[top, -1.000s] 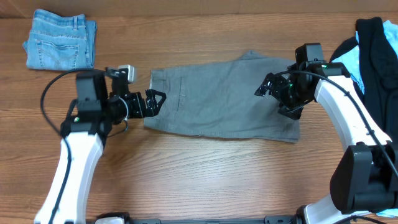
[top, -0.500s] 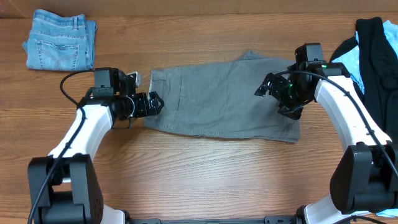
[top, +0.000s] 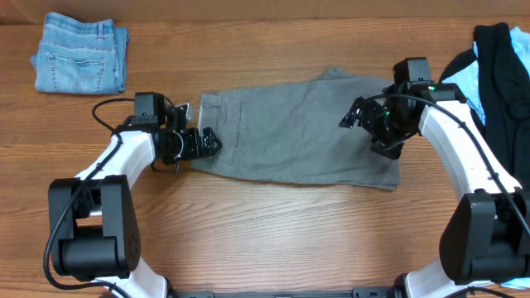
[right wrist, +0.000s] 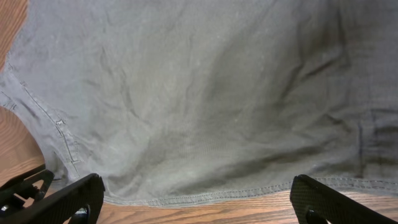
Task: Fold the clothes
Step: 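Move the left gripper to the trousers' left edge and grasp it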
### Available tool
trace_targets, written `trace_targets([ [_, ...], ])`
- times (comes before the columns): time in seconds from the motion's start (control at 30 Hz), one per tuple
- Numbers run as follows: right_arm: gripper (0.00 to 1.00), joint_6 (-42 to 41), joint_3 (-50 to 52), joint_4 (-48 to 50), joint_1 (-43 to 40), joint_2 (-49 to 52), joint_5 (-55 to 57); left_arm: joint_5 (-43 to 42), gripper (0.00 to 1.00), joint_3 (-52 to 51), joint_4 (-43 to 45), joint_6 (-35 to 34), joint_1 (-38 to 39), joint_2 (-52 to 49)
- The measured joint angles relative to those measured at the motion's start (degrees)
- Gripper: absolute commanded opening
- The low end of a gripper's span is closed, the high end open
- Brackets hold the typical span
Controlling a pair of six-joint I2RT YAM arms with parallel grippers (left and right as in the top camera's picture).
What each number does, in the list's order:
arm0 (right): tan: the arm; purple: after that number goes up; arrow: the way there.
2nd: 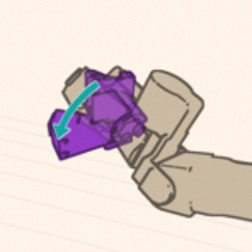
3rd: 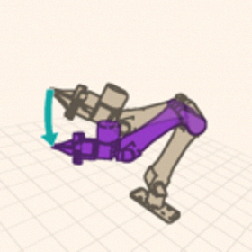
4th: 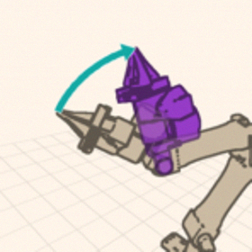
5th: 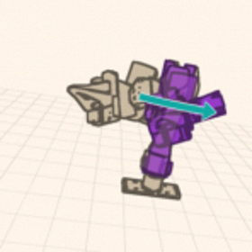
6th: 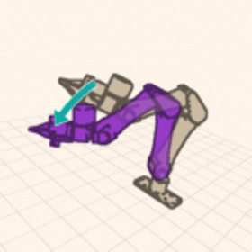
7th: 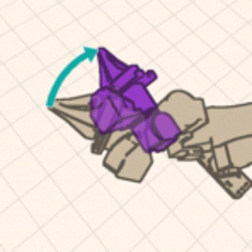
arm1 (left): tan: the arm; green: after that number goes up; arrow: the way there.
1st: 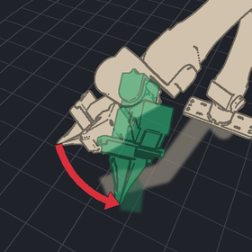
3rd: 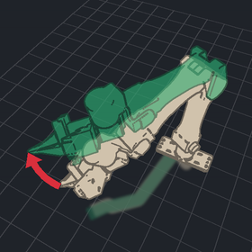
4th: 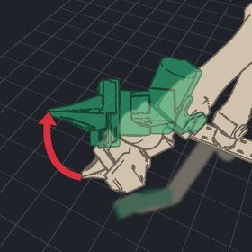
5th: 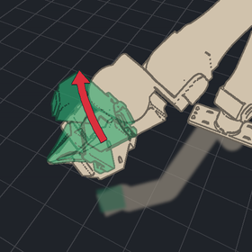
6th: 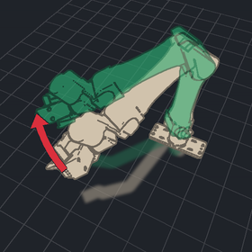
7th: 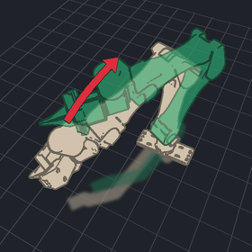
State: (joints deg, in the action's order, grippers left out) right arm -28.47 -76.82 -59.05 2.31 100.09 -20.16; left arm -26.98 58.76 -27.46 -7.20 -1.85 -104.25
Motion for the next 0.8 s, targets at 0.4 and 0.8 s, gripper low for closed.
trace_targets([
  [0.4, 1.0, 0.0, 0.0, 0.0, 0.0, 0.0, 0.0, -2.4, 0.58, 0.5, -0.5, 1.6, 0.0, -2.0],
  [0.8, 1.0, 0.0, 0.0, 0.0, 0.0, 0.0, 0.0, 0.1, 0.04, 0.8, -4.9, 0.8, -0.5, -2.8],
])
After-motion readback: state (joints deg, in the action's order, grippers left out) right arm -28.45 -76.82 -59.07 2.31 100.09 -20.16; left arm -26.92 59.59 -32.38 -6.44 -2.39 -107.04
